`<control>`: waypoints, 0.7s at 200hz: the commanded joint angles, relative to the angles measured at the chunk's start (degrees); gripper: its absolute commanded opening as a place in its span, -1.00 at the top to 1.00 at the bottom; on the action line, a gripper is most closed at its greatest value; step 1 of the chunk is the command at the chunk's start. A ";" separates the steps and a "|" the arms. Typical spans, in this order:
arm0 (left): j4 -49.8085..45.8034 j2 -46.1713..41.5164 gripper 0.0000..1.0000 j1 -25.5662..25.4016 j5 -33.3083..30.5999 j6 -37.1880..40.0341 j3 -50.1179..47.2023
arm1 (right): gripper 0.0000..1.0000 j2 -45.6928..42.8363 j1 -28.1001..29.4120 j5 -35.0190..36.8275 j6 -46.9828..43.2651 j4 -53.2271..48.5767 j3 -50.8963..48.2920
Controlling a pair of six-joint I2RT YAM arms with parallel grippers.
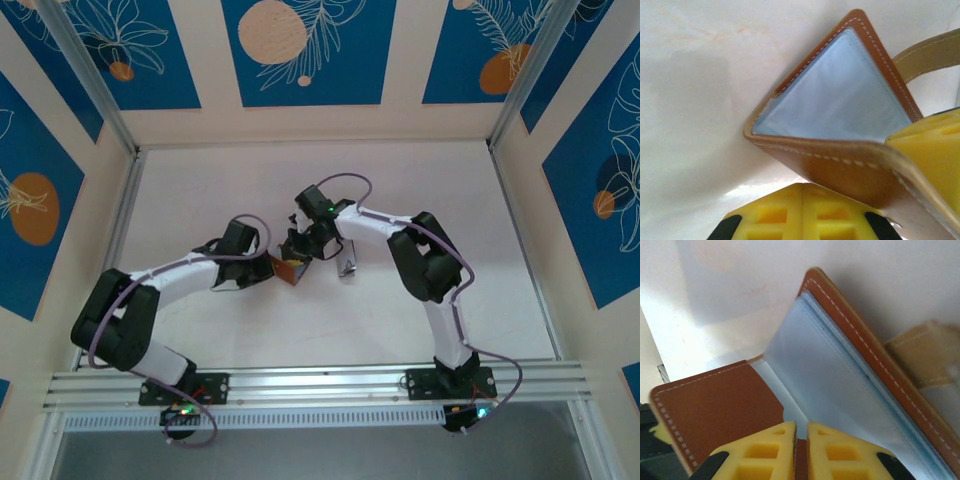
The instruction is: Put the credit cards into the card holder
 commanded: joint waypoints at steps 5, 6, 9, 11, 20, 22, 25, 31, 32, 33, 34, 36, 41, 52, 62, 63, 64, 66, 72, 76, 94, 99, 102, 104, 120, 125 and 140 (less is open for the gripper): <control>-2.51 -4.00 0.90 1.74 -1.87 -0.84 -3.62 | 0.70 0.61 1.11 -1.41 1.05 -0.71 2.58; -2.62 -4.28 0.90 1.79 -1.91 -0.84 -3.82 | 0.70 0.62 1.16 -1.33 1.02 -0.79 2.58; -2.78 -4.95 0.90 1.99 -2.01 -0.78 -4.22 | 0.71 0.55 1.27 -1.15 1.01 -0.89 2.59; -2.90 -5.35 0.90 2.18 -2.08 -0.74 -4.53 | 0.71 0.48 1.36 -0.99 1.00 -0.97 2.58; -3.80 -7.55 0.91 2.92 -2.28 -0.56 -5.51 | 0.70 0.34 1.71 -0.44 0.83 -1.40 2.75; -4.08 -8.05 0.91 3.07 -2.36 -0.49 -5.62 | 0.70 0.32 1.80 -0.39 0.78 -1.47 2.71; -4.55 -8.84 0.91 3.27 -2.51 -0.38 -5.86 | 0.70 0.30 1.86 -0.24 0.70 -1.66 2.83; -5.67 -10.66 0.91 3.53 -3.03 -0.16 -6.16 | 0.70 0.24 2.21 -0.07 0.58 -1.88 2.79; -5.85 -10.90 0.91 3.56 -3.15 -0.14 -6.19 | 0.70 0.26 2.24 -0.05 0.48 -1.90 2.82; -6.07 -11.24 0.91 3.57 -3.21 -0.08 -6.24 | 0.70 0.23 2.25 -0.04 0.48 -1.92 2.83; -6.26 -11.54 0.90 3.58 -3.37 -0.06 -6.27 | 0.70 0.17 2.31 0.01 0.43 -1.97 2.84; -6.70 -12.19 0.91 3.69 -3.56 0.03 -6.34 | 0.70 0.12 2.45 0.16 0.40 -2.01 2.84; -7.82 -13.76 0.90 3.88 -3.97 0.17 -6.41 | 0.71 0.11 2.71 0.41 0.31 -2.25 2.82; -10.57 -17.30 0.90 4.34 -4.78 0.54 -6.27 | 0.70 0.08 3.46 1.29 0.00 -2.76 2.84; -13.06 -20.50 0.88 4.76 -5.44 1.06 -5.74 | 0.70 0.19 4.25 2.11 -0.13 -3.03 2.68; -13.32 -20.83 0.88 4.79 -5.54 1.09 -5.71 | 0.70 0.19 4.36 2.23 -0.13 -3.05 2.63; -13.63 -21.04 0.88 4.80 -5.59 1.19 -5.57 | 0.70 0.19 4.46 2.38 -0.22 -3.06 2.65; -14.05 -21.53 0.87 4.88 -5.74 1.26 -5.39 | 0.70 0.19 4.64 2.55 -0.23 -3.11 2.66; -15.31 -22.73 0.86 5.18 -5.82 1.66 -4.86 | 0.70 0.36 5.25 3.32 -0.40 -3.27 2.81; -16.05 -23.38 0.86 5.35 -5.70 1.91 -4.49 | 0.70 0.53 5.58 3.77 -0.53 -3.42 2.98; -17.82 -24.63 0.85 6.04 -4.19 2.86 -3.09 | 0.70 1.96 7.04 4.87 -0.60 -4.47 4.72; -18.20 -24.67 0.85 6.04 -3.94 2.95 -2.89 | 0.70 2.27 7.28 5.02 -0.48 -4.54 5.13; -18.38 -24.75 0.85 6.05 -3.89 3.04 -2.79 | 0.70 2.44 7.39 5.11 -0.29 -4.56 5.33; -18.47 -24.80 0.85 6.00 -3.89 3.05 -2.72 | 0.70 2.58 7.39 5.21 -0.20 -4.57 5.46; -19.29 -25.31 0.85 6.14 -4.13 3.22 -2.74 | 0.70 2.31 7.77 5.13 0.24 -3.93 5.80; -19.78 -25.57 0.85 6.26 -4.46 3.27 -2.82 | 0.70 2.22 7.90 5.16 0.28 -3.91 6.11; -20.97 -27.27 0.86 6.73 -5.11 3.14 -2.88 | 0.70 2.68 8.34 5.33 -0.15 -4.93 7.96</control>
